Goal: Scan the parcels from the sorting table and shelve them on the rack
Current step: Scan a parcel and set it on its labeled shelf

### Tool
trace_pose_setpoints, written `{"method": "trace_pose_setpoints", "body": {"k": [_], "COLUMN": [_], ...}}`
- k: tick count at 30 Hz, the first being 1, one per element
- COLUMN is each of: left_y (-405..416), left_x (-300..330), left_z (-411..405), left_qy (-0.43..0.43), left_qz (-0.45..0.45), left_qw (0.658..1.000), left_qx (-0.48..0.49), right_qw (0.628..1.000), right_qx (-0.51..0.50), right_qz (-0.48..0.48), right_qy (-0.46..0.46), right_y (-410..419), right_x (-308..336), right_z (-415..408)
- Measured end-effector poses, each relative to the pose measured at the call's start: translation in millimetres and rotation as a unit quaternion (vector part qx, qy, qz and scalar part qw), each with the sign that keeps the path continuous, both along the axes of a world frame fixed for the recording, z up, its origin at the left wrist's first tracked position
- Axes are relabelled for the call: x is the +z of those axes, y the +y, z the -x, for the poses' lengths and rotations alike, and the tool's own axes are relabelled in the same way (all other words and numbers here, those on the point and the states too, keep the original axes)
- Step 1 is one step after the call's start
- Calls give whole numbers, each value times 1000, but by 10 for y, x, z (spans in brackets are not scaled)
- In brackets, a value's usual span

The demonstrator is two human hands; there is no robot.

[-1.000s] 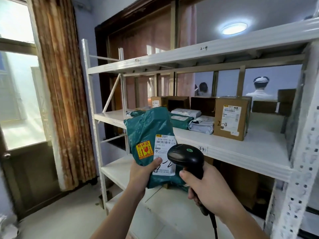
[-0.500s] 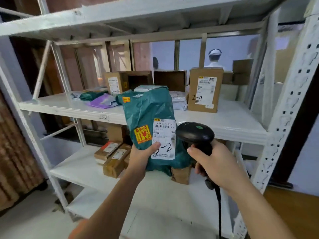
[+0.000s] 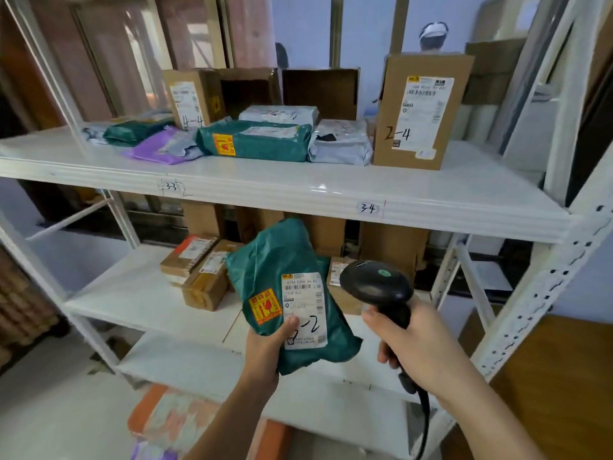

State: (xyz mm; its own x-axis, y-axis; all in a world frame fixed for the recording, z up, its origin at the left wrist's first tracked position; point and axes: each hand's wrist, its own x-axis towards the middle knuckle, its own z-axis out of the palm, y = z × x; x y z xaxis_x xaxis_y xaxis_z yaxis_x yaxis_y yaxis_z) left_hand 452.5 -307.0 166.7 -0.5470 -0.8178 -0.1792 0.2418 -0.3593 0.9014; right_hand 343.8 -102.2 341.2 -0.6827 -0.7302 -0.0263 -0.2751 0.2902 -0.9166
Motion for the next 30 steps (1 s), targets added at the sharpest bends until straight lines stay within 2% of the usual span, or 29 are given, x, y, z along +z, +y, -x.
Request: {"method": "trace_pose_setpoints", "body": {"k": [7,14,23,30], "left_y": [-57,-292,-976,-1762], "left_x": [-566,-845,-1146,-1510], "left_z": [221,307,373,417], "left_qy": [-51,-76,-127,-202], "left_qz": [-57,-76,-112,-104], "left_qw": [997,994,986,973], "left_qx": [9,6,0,-41], "right_qw": [998,996,991,989], "right_qx": [4,4,-4,-44], "right_qz": [-49,-82,-116,-112], "right_qy": [-25,-45,-66,-81], "right_y": [-185,-388,-940,-1486], "right_x": [-337,-564,-793,-909], "right_z": [358,534,627,663]}}
